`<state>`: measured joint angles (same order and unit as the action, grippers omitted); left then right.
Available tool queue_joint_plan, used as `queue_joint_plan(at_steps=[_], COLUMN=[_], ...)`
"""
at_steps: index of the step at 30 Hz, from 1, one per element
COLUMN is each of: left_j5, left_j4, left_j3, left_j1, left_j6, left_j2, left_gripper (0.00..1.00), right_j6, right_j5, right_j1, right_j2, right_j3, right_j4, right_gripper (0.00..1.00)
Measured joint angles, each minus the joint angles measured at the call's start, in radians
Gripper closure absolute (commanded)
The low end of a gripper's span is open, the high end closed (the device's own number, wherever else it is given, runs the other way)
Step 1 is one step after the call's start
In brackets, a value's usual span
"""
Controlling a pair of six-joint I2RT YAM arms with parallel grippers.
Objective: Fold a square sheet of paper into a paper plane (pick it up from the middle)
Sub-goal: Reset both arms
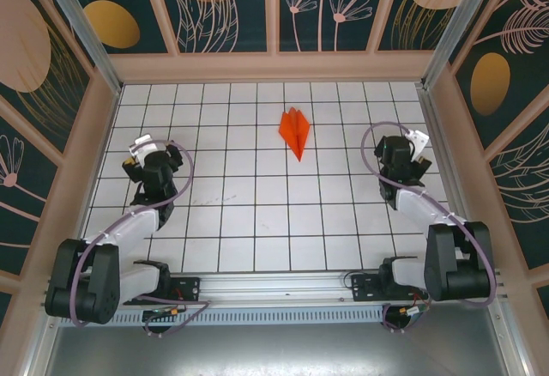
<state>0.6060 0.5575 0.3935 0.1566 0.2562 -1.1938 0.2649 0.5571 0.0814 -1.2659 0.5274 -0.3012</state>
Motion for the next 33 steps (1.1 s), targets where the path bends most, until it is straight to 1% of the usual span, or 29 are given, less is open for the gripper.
queue_joint_plan(at_steps=[3,8,12,16,21,25,33], left_j5=[-0.038,-0.153,-0.244,-0.326,-0.419,-0.476,-0.497], left_j4=[0.129,0.323,0.448,0.563,0.66,0.694,0.702], left_j3=[-0.077,-0.14,-0.146,-0.159,-0.178,-0.184,-0.175], left_j1=[-0.012,-0.033,-0.048,-0.088,-0.142,-0.154,-0.155], left_j6=[-0.047,-0.127,-0.173,-0.185,-0.184,-0.184,-0.184], left_j2=[-0.005,-0.072,-0.141,-0.222,-0.297,-0.319,-0.32], left_gripper=[0.01,0.01,0.02,0.01,0.02,0.01,0.02], right_j6=[-0.055,-0.167,-0.209,-0.228,-0.246,-0.261,-0.261], right_j5=[-0.024,-0.153,-0.272,-0.375,-0.458,-0.497,-0.534], right_j1=[-0.003,-0.019,-0.06,-0.079,-0.08,-0.08,-0.105], right_j2=[0.0,0.001,-0.014,-0.084,-0.183,-0.253,-0.269], right_j3=[-0.091,-0.226,-0.267,-0.269,-0.28,-0.294,-0.3], right_j4=[-0.133,-0.386,-0.547,-0.669,-0.777,-0.852,-0.882], right_gripper=[0.01,0.01,0.01,0.01,0.01,0.01,0.01])
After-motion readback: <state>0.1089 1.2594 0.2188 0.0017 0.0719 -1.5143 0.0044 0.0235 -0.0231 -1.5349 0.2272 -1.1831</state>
